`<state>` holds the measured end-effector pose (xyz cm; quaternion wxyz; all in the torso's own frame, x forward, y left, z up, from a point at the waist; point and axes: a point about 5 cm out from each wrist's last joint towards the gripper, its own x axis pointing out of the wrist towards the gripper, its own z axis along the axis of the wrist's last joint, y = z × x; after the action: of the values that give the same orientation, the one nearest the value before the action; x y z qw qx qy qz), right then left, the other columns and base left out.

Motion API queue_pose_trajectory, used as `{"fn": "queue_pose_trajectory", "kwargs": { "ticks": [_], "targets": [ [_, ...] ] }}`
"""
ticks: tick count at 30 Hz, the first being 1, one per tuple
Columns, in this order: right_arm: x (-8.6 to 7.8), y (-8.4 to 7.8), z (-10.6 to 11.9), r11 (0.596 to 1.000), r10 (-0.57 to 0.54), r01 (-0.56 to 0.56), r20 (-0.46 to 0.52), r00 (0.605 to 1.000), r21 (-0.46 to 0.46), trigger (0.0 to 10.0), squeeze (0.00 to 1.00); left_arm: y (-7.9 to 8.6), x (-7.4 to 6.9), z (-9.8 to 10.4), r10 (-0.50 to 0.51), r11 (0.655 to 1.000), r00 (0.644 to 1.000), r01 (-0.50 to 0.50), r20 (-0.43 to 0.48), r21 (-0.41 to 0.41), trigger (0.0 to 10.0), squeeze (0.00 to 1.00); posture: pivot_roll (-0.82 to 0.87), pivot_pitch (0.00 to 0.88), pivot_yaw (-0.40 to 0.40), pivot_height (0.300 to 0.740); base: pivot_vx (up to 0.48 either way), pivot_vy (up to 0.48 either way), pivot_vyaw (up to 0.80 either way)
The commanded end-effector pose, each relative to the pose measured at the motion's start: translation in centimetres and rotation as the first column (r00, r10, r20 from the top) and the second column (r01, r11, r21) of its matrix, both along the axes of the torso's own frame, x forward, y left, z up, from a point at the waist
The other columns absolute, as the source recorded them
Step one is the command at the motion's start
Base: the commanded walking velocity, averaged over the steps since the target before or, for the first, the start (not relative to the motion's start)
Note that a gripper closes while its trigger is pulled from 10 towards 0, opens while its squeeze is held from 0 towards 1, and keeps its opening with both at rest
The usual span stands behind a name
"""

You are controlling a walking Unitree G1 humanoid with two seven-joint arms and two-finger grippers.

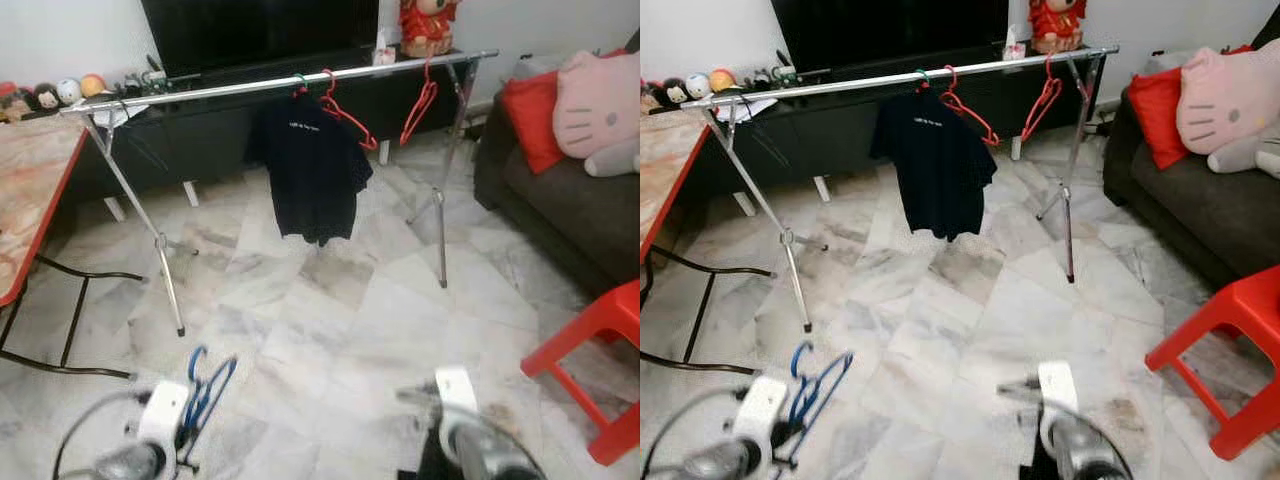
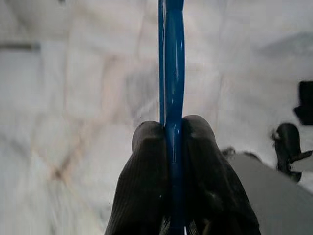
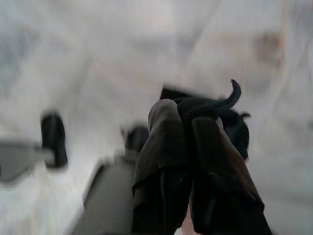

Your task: Hang hanger

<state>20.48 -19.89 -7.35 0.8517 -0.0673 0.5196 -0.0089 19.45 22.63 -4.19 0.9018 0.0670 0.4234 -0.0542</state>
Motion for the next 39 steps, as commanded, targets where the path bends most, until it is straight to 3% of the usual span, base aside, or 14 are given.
{"fn": "queue_pose_trajectory", "kwargs": {
  "ticks": [1,4,5,12,15,17,20,25,31,33,39],
  "targets": [
    [-1.0,0.5,-0.6,1.0,0.009,-0.009,-0.039,0.999,0.002,10.0,0.0,0.5,-1.1,-1.4,0.058,0.998,0.998,-0.057,-0.029,0.036,10.0,0.0,-0.09,0.0,0.06,0.74,0.0,0.0,0.0],
    [-2.5,0.9,-1.4,1.0,0.016,-0.014,-0.09,0.996,0.023,10.0,0.0,0.3,-2.1,-2.5,0.082,0.996,0.994,-0.081,-0.07,0.024,10.0,0.0,-0.09,0.0,0.057,0.74,0.0,0.0,0.0],
    [-3.7,1.2,-1.9,0.999,0.023,-0.02,-0.13,0.991,0.026,10.0,0.0,0.1,-2.9,-3.1,0.081,0.997,0.992,-0.078,-0.101,0.029,10.0,0.0,-0.09,0.0,0.058,0.74,0.0,0.0,0.0],
    [-5.9,1.7,-2.9,0.999,-0.037,0.043,-0.17,0.985,0.031,10.0,0.0,0.0,-4.1,-4.2,0.146,0.989,0.979,-0.145,-0.141,0.017,10.0,0.0,-0.08,0.0,0.058,0.74,0.0,0.0,0.0],
    [-6.0,1.7,-2.9,0.998,-0.042,0.048,-0.172,0.984,0.032,10.0,0.0,0.0,-4.1,-4.4,0.152,0.988,0.978,-0.151,-0.14,0.019,10.0,0.0,-0.08,0.0,0.058,0.74,0.0,0.0,0.0],
    [-6.0,0.9,-2.8,0.987,-0.157,0.16,-0.129,0.979,0.015,10.0,0.0,-0.4,-4.8,-4.8,0.183,0.982,0.969,-0.187,-0.168,-0.007,10.0,0.0,-0.09,0.0,0.065,0.74,0.0,0.0,0.0],
    [-5.5,-0.1,-2.5,0.97,-0.24,0.242,-0.08,0.967,0.015,10.0,0.0,-0.4,-4.9,-5.0,0.196,0.98,0.966,-0.201,-0.17,-0.01,10.0,0.0,-0.11,0.0,0.07,0.74,0.0,0.0,0.0],
    [-4.9,-0.1,-2.3,0.969,-0.236,0.238,-0.037,0.971,0.072,10.0,0.0,-0.8,-4.7,-5.1,0.206,0.977,0.964,-0.211,-0.168,-0.015,10.0,0.0,-0.11,0.0,0.075,0.74,0.0,0.0,0.0],
    [-5.0,0.4,-2.4,0.968,-0.236,0.239,-0.047,0.971,0.079,10.0,0.0,-1.7,-5.1,-5.5,0.187,0.98,0.964,-0.196,-0.188,-0.029,10.0,0.0,-0.11,0.0,0.08,0.74,0.0,0.0,0.0],
    [-5.6,-0.6,-2.4,0.972,-0.224,0.227,-0.054,0.973,0.066,10.0,0.0,-1.0,-5.7,-5.6,0.209,0.976,0.957,-0.216,-0.202,-0.017,10.0,0.0,-0.1,0.0,0.08,0.74,0.0,0.0,0.0],
    [-5.5,-0.9,-2.3,0.98,-0.183,0.186,-0.042,0.982,0.078,10.0,0.0,1.1,-7.1,-5.6,0.258,0.966,0.94,-0.259,-0.223,0.029,10.0,0.0,-0.11,0.0,0.077,0.74,0.0,0.0,0.0]
  ]
}}
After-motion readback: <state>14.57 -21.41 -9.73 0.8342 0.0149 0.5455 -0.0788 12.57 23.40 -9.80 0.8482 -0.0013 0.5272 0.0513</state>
